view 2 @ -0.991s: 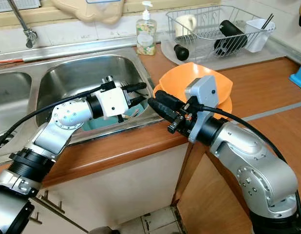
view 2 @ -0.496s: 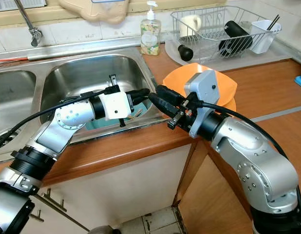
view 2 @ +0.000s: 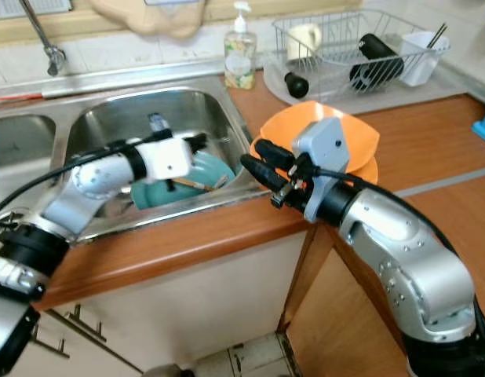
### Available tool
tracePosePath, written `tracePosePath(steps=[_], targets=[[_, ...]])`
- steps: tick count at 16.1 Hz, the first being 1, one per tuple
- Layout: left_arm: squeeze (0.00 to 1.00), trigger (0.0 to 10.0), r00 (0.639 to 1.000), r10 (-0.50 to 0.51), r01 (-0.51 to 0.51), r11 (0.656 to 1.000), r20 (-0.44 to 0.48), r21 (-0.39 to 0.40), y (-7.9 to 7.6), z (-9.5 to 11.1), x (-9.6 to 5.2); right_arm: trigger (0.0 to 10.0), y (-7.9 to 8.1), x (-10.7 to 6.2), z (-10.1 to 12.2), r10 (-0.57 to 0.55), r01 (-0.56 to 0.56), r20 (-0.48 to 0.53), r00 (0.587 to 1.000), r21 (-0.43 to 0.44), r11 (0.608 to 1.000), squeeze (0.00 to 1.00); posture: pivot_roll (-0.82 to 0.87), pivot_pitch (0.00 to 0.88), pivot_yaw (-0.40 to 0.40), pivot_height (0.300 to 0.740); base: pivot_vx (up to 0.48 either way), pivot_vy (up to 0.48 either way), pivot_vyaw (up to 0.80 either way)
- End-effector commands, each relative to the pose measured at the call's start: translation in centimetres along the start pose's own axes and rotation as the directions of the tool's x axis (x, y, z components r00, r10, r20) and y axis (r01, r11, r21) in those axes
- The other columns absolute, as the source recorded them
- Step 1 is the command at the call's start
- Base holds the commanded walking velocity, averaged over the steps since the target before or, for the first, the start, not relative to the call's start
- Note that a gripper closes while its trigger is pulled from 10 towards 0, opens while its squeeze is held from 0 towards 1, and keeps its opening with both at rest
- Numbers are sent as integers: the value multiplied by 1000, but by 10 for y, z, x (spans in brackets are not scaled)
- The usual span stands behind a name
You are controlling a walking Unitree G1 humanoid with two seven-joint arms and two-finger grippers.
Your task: Kitchen organization
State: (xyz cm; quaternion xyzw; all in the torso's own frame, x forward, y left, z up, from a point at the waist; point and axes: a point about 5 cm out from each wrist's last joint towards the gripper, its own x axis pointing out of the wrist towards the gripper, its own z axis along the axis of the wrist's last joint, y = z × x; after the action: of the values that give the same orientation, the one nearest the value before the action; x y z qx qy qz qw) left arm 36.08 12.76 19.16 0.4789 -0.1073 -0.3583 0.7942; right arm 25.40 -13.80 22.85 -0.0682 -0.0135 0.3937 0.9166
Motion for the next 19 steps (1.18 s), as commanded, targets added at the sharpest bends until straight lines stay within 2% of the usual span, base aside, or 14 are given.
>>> tracePosePath(steps=[1,4,5,6,9,10,11,13,15,17,19], targets=[[0,0,998,23,-22,1000,-64,15,7,-10,-2,10000,6,2,1,17,-17,0,1000,-24,1000,0,-104,0,47,740,0,0,0],[0,0,974,-2,0,1000,-227,-9,7,-35,2,10000,12,6,-6,24,-26,-36,999,-45,999,0,-109,0,45,740,0,0,0],[0,2588,968,-12,8,1000,-250,-16,7,-38,3,10000,12,6,-7,22,-24,-41,999,-49,999,0,-112,0,45,740,0,0,0],[0,9882,954,-41,35,999,-296,-25,3,-43,5,10000,12,6,-8,18,-21,-55,998,-56,998,0,-117,0,41,740,0,0,0],[0,10000,915,-117,85,991,-386,-99,-9,-56,7,10000,10,8,-12,-4,-2,-89,996,-69,998,0,-129,0,39,740,0,0,0],[965,10000,890,-166,123,984,-425,-127,-16,-62,6,10000,11,10,-12,-12,5,-97,995,-76,997,0,-137,0,48,740,0,0,0],[1000,10000,879,-189,142,980,-439,-136,-19,-64,5,10000,12,9,-13,-15,7,-101,995,-79,997,0,-139,0,51,740,0,0,0],[1000,10000,865,-219,158,973,-452,-169,-25,-68,3,10000,12,8,-14,-29,22,-100,995,-72,997,0,-139,0,52,740,0,0,0],[1000,10000,871,-208,133,972,-445,-193,-25,-69,2,10000,8,8,-12,-54,48,-92,994,-66,997,0,-139,0,52,740,0,0,0],[1000,10000,875,-203,125,972,-439,-199,-24,-69,2,10000,0,9,-10,-97,91,-91,991,-71,993,0,-135,0,42,740,0,0,0],[1000,10000,902,-157,74,974,-402,-215,-15,-65,2,10000,-23,7,-4,-222,218,-83,971,-50,975,0,-135,0,41,740,0,0,0]])
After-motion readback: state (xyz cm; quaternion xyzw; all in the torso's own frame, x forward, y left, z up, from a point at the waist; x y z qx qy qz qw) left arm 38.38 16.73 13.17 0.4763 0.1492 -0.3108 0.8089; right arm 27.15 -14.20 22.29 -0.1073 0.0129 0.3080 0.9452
